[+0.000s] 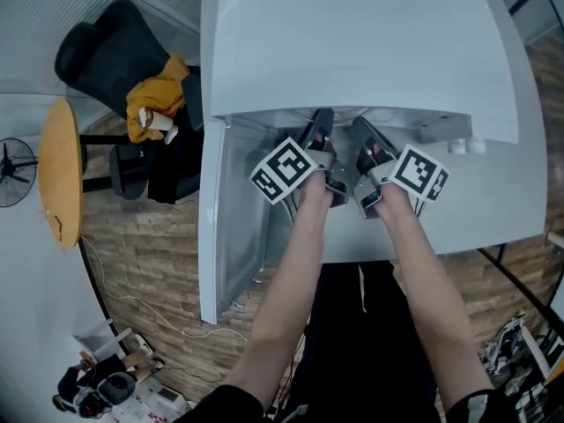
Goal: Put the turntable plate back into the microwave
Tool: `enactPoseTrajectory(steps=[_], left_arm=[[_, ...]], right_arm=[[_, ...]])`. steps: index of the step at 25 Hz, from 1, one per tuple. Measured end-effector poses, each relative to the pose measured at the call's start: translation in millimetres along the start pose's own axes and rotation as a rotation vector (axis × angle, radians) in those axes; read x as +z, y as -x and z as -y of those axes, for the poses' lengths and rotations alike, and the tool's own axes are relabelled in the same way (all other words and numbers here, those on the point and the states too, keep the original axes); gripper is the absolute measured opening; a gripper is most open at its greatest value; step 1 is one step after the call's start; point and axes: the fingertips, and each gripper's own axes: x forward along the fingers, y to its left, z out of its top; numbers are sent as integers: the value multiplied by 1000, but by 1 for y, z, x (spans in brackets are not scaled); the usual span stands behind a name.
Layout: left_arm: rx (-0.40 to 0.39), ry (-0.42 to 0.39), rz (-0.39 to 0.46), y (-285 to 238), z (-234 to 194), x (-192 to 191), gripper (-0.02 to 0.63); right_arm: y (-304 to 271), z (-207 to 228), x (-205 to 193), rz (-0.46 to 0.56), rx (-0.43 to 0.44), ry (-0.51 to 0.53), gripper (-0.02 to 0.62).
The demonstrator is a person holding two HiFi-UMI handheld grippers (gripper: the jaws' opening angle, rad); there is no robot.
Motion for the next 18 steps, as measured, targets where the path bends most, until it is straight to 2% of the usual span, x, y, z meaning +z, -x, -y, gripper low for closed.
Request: enactPoseTrajectory(steps=[5,11,14,18], left_arm=[[-21,24,-27,3,2,-10,91],[-4,53,0,15,-7,-16,91],[9,50,31,20,-11,-12,77],[8,47,26,19,-10,-12,54]], right_arm=[[5,4,5,34,-18,-3,38],[2,14,12,36,-56,4,29],[3,16,14,37,-60,8,26],[4,16,18,56,-74,13,21]])
